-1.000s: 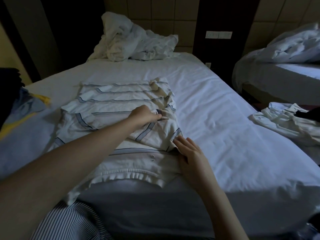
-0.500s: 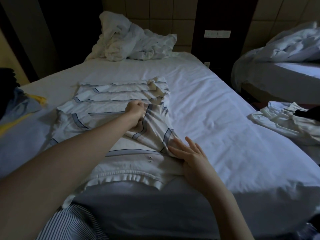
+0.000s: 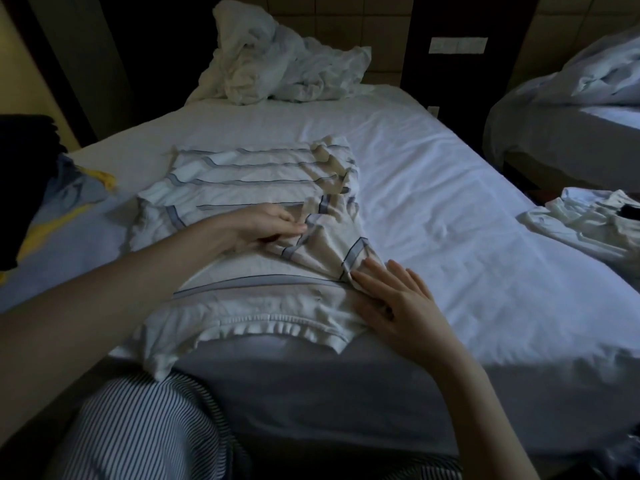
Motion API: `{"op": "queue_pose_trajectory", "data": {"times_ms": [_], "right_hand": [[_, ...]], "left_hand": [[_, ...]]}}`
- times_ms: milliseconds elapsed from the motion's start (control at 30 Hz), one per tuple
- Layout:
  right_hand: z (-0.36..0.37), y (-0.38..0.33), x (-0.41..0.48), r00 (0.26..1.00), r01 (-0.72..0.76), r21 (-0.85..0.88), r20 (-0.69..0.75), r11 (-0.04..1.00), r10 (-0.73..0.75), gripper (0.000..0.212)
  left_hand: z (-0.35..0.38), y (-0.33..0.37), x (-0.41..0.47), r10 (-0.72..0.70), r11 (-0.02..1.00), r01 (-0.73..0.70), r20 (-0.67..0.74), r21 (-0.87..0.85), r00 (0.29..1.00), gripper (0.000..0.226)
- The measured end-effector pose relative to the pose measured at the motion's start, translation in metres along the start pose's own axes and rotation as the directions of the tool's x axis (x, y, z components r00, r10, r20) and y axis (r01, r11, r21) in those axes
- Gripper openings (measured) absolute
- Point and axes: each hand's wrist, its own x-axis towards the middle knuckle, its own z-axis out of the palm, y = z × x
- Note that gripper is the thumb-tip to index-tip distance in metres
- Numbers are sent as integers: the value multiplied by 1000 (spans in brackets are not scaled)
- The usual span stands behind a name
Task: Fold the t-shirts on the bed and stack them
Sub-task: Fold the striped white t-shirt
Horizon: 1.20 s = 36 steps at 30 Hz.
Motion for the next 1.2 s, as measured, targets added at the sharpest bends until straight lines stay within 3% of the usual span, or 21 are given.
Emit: {"op": "queue_pose_trajectory", "data": {"times_ms": [100, 167, 233, 300, 333, 400, 433, 467, 500, 567, 600, 667, 833, 900, 1000, 1133, 1200], "right_hand": [[0, -3, 1, 1000, -16, -5, -14, 1000, 16, 54], [2, -2, 0, 1000, -30, 11, 6, 999, 30, 61], [3, 0, 0, 999, -33, 44, -12, 998, 34, 66], [4, 2, -1, 998, -25, 76, -53, 997, 29, 58], [5, 3, -2, 997, -17, 89, -76, 996, 24, 52], [5, 3, -2, 993, 7, 102, -116, 995, 5, 47], [5, 3, -2, 992, 16, 106, -126, 994, -3, 49], [4, 2, -2, 992, 23, 109, -126, 994, -9, 52], [2, 2, -2, 993, 32, 110, -114, 993, -19, 55], [1, 2, -3, 997, 58, 99, -55, 993, -52, 70], [1, 3, -4, 997, 74, 77, -26, 994, -72, 79], [4, 3, -5, 995, 99, 8, 0, 995, -99, 88], [7, 2, -14, 994, 107, -61, 1, 992, -107, 85], [8, 2, -18, 990, 138, -103, -5, 985, -140, 83], [9, 6, -21, 986, 166, -96, 10, 981, -166, 73], [8, 8, -21, 986, 166, -43, 38, 985, -164, 61], [7, 7, -19, 986, 163, -36, 34, 986, -162, 60]], "left_hand": [[11, -3, -10, 78, 946, -138, -207, -294, 975, 16], [13, -11, -18, 73, 921, -178, -297, -346, 952, 11], [14, -22, -29, 37, 967, -96, -239, -238, 970, 22], [11, -26, -32, 25, 1000, -29, -245, -11, 969, 34], [9, -25, -31, 89, 986, -38, -316, 165, 945, 41], [10, -14, -30, 370, 863, -136, -427, 486, 825, 51], [15, -10, -29, 484, 801, -197, -416, 566, 770, 57], [22, -8, -28, 531, 753, -234, -359, 615, 767, 61], [32, -11, -26, 528, 711, -247, -266, 659, 807, 64], [50, -28, -23, 358, 616, -175, -75, 768, 931, 58], [53, -34, -22, 287, 604, -142, -47, 784, 957, 54], [51, -38, -19, 288, 626, -143, -58, 767, 956, 51], [39, -29, -43, 345, 671, -239, -10, 701, 939, 44], [29, -34, -70, 443, 669, -314, -22, 674, 896, 42], [6, -63, -119, 594, 695, -401, -161, 597, 789, 49], [-28, -128, -175, 624, 683, -291, -328, 669, 710, 49], [-41, -158, -190, 595, 616, -226, -257, 755, 762, 52]]}}
